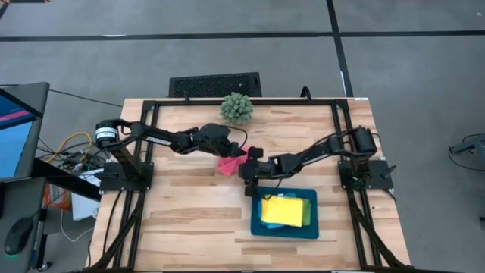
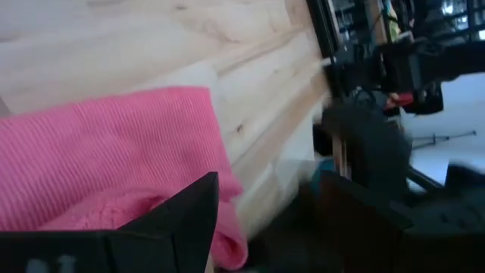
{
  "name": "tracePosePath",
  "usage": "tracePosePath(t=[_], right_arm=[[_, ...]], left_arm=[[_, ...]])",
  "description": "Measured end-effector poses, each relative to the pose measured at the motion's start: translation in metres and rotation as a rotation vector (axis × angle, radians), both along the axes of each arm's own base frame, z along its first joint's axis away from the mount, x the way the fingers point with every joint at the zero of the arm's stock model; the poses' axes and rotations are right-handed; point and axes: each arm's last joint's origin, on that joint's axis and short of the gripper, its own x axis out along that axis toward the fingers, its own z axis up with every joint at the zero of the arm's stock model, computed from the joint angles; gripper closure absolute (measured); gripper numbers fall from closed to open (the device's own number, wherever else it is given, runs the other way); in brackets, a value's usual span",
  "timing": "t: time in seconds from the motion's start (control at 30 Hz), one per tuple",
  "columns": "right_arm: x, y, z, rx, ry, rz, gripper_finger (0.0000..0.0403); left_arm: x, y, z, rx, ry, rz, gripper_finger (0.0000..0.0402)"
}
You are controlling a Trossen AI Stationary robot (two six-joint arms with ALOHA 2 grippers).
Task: Fold microfiber towels
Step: Fold the pink microfiber towel
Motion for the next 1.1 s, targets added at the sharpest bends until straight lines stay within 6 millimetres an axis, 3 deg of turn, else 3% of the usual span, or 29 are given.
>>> tracePosePath(t=[0.27, 0.53, 0.73, 0.9, 1.1], right_arm=[[-0.01, -0.026, 0.016, -0.047, 0.06, -0.087, 0.0221], [-0.015, -0.055, 0.013, -0.032, 0.121, -0.183, 0.0221], [-0.017, -0.067, 0.013, -0.025, 0.135, -0.21, 0.0221], [-0.017, -0.069, 0.013, -0.03, 0.136, -0.209, 0.0221], [-0.017, -0.069, 0.013, -0.03, 0.135, -0.208, 0.0221]], left_arm=[[-0.001, 0.001, -0.001, -0.001, 0.005, -0.052, 0.0184], [-0.001, -0.005, 0.002, -0.084, -0.012, -0.138, 0.0186], [-0.009, -0.021, 0.017, -0.092, 0.006, -0.218, 0.0211], [-0.021, -0.053, 0.025, 0.104, 0.105, -0.382, 0.0236], [-0.026, -0.095, 0.004, 0.559, 0.331, -0.457, 0.0256]])
